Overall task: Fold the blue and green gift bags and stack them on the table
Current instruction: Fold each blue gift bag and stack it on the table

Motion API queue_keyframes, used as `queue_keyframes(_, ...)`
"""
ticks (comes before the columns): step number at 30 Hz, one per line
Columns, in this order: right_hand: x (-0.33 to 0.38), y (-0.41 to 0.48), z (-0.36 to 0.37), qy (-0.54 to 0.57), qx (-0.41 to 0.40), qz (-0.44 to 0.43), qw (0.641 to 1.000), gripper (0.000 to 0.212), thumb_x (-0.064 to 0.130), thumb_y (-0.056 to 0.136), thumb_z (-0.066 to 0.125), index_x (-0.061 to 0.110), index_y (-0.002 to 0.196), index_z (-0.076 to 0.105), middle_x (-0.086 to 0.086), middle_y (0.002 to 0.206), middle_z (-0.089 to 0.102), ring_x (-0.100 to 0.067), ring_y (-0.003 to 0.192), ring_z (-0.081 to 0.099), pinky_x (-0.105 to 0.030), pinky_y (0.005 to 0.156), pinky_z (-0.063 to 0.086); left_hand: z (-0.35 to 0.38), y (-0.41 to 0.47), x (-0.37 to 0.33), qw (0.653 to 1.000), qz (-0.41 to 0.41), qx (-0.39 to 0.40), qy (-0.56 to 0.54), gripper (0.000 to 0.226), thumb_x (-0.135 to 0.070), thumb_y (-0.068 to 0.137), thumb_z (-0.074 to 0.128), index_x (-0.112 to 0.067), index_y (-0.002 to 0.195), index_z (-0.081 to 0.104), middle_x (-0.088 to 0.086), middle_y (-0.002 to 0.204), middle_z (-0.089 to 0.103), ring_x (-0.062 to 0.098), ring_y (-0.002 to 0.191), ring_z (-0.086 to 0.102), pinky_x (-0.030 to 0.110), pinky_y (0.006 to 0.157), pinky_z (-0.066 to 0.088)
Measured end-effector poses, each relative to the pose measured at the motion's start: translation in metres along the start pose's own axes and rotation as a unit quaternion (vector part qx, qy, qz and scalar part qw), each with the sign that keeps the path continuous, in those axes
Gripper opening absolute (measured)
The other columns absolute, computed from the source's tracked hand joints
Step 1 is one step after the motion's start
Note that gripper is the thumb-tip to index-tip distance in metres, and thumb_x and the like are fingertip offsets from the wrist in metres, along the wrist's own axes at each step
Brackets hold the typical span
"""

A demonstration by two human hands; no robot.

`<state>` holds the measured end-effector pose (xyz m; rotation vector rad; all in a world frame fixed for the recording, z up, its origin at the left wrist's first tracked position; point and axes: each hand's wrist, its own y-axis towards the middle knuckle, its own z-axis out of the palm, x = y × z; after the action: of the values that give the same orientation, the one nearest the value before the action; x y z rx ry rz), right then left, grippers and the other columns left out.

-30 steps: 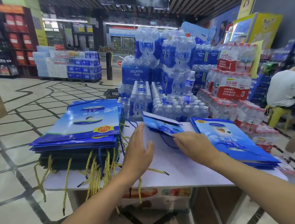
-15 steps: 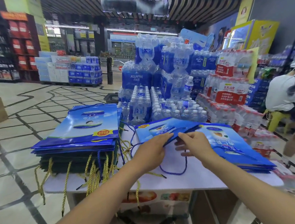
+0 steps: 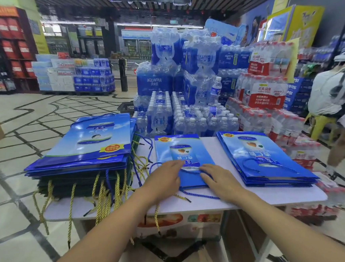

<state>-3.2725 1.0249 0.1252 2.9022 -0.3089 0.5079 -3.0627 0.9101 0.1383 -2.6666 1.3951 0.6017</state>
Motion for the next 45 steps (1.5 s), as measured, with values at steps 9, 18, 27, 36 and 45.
queue_keyframes(9, -0.003, -0.002, 0.004, 0.041, -0.025, 0.029, 0.998, 0.047, 0.054, 0.102, 0.049, 0.032, 0.143, 0.057, 0.012, 0.153, 0.048, -0.011, 0.137, 0.047, -0.034, 0.109, 0.041, -0.015, 0.012, -0.005, 0.986, -0.112, -0.017, 0.119, 0.02, -0.028, 0.102, 0.042, -0.012, 0.102, 0.054, 0.013, 0.112, 0.058, 0.033, 0.107, 0.053, 0.043, 0.085, 0.048)
queue_keyframes(18, -0.001, -0.003, 0.003, 0.079, -0.058, 0.048, 0.994, 0.034, 0.045, 0.102, 0.056, 0.022, 0.121, 0.072, -0.002, 0.129, 0.066, -0.02, 0.115, 0.061, -0.044, 0.093, 0.052, -0.075, 0.018, -0.05, 0.87, -0.156, -0.044, -0.465, 0.019, -0.013, 0.106, 0.048, -0.014, 0.114, 0.065, 0.002, 0.074, 0.056, 0.013, 0.051, 0.045, 0.03, 0.054, 0.054)
queue_keyframes(27, -0.004, -0.006, 0.004, 0.116, -0.061, 0.048, 0.99, 0.039, 0.034, 0.1, 0.054, 0.029, 0.138, 0.061, 0.009, 0.144, 0.058, -0.013, 0.13, 0.054, -0.034, 0.103, 0.045, -0.058, 0.025, -0.025, 0.923, -0.12, -0.017, -0.366, 0.053, 0.008, 0.103, 0.033, -0.019, 0.144, 0.053, 0.006, 0.135, 0.061, 0.02, 0.107, 0.065, 0.034, 0.086, 0.051)
queue_keyframes(36, -0.009, -0.002, 0.009, 0.119, -0.08, 0.053, 0.988, 0.041, 0.042, 0.103, 0.05, 0.027, 0.142, 0.051, 0.009, 0.143, 0.055, -0.012, 0.128, 0.052, -0.033, 0.101, 0.047, -0.003, -0.007, 0.014, 0.992, -0.05, -0.102, -0.055, 0.01, -0.021, 0.099, 0.058, -0.025, 0.106, 0.053, -0.006, 0.102, 0.061, 0.019, 0.092, 0.06, 0.042, 0.082, 0.052)
queue_keyframes(45, 0.013, 0.003, -0.019, 0.021, -0.166, -0.085, 0.982, 0.019, 0.044, 0.096, 0.065, 0.028, 0.087, 0.069, 0.014, 0.083, 0.062, -0.009, 0.082, 0.057, -0.035, 0.074, 0.048, 0.012, -0.022, 0.02, 0.996, -0.005, -0.084, -0.041, 0.032, -0.028, 0.106, 0.047, -0.031, 0.134, 0.063, -0.009, 0.133, 0.056, 0.012, 0.124, 0.048, 0.035, 0.098, 0.047)
